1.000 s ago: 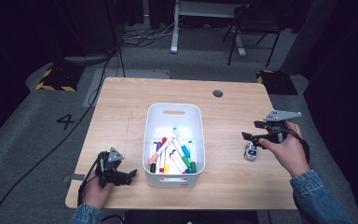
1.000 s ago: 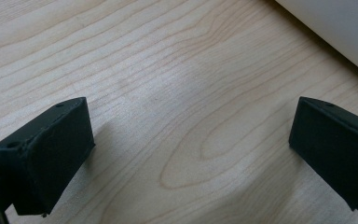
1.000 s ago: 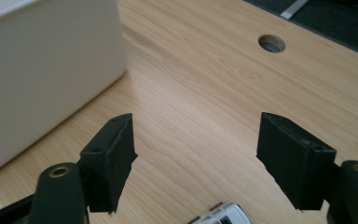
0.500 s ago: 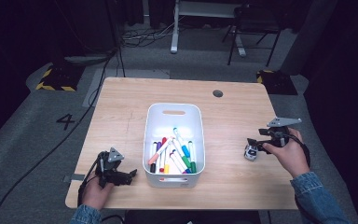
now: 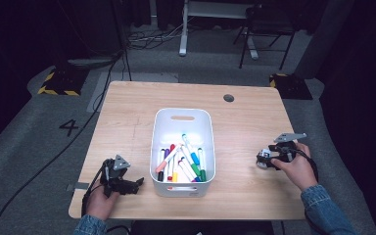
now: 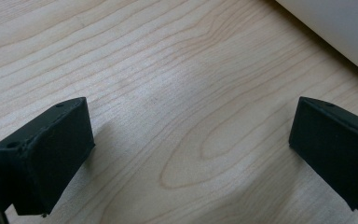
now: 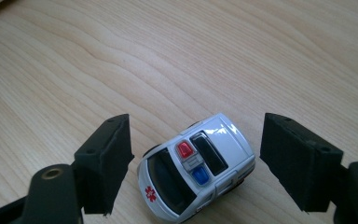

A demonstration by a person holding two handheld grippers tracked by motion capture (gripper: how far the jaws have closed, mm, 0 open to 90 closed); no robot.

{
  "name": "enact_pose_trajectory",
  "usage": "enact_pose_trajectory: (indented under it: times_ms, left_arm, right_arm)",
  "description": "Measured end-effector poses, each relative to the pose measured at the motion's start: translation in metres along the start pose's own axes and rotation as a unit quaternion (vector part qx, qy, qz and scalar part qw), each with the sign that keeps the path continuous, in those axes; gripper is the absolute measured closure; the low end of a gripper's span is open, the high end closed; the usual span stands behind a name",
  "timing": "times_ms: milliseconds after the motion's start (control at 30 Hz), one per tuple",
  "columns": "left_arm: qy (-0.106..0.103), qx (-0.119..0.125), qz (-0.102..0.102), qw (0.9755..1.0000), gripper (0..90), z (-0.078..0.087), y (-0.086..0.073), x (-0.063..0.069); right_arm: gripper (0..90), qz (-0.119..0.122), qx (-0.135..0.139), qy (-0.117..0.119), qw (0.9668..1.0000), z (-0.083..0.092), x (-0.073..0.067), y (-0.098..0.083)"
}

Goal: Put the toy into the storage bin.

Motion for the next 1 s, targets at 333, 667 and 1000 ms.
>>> enact_pose_trajectory:
  times_ms: [333, 667, 1000]
  left_arm:
    - [0.000, 0.000, 0.000, 1.0000, 0.0, 0.000, 0.000, 0.000]
    - [0.000, 0.000, 0.000, 1.0000, 0.0, 0.000, 0.000, 0.000]
    - [0.001, 0.000, 0.000, 1.0000, 0.0, 0.000, 0.000, 0.000]
  right_arm:
    - [22.0, 0.020, -0.028, 0.015, 0.9993, -0.016, 0.002, -0.015]
    - [24.1, 0.023, -0.012, 0.009, 0.9996, -0.018, 0.001, -0.017]
    - [24.4, 0.010, -0.017, 0.004, 0.9998, -0.014, -0.001, -0.013]
Point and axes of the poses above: each handheld gripper's, and its own axes: z roughly backward along the jaws, y roughly out of its top, x roughly to its right, the point moved 1 cm from there along -z, roughly forward along the jaws, and after that the axes turned 5 degrees about -y, right-handed, at the moved point
